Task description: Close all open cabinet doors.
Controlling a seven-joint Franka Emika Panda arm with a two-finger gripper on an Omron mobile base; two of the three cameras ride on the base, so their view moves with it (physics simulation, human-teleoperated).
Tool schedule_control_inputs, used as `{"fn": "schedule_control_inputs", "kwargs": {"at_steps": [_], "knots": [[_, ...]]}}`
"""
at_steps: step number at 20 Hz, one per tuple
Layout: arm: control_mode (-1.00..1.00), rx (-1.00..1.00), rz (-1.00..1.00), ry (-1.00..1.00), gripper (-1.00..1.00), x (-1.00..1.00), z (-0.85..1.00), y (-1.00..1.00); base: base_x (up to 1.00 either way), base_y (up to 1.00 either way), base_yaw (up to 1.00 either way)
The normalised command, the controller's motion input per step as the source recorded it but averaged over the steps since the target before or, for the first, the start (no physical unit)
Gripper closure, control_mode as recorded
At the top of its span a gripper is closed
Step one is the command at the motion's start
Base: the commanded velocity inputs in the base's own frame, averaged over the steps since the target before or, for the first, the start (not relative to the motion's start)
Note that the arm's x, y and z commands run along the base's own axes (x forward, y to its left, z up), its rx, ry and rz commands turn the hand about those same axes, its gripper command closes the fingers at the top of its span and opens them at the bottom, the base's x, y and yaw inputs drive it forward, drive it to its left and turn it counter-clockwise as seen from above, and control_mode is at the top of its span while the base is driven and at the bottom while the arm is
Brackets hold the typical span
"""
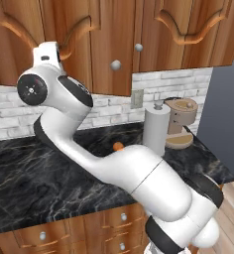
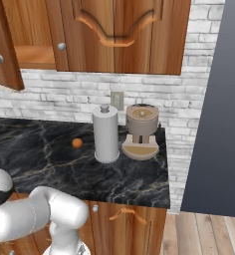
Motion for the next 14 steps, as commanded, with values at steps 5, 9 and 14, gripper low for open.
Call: {"fn": "schedule_control_inputs", "kwargs": {"at_steps": [5,9,14], "knots": [[-1.00,-0.01,0.06,0.06,-1.00,0.98,-0.12,-0.21,0.00,0.00,0.00],[-1.00,-0.02,0.02,0.05,-1.00,0.92,-0.25,-0.21,0.00,0.00,0.00],[-1.00,-0.03,0.00,0.01,-1.00,0.85,-0.26,-0.20,0.00,0.00,0.00]]}}
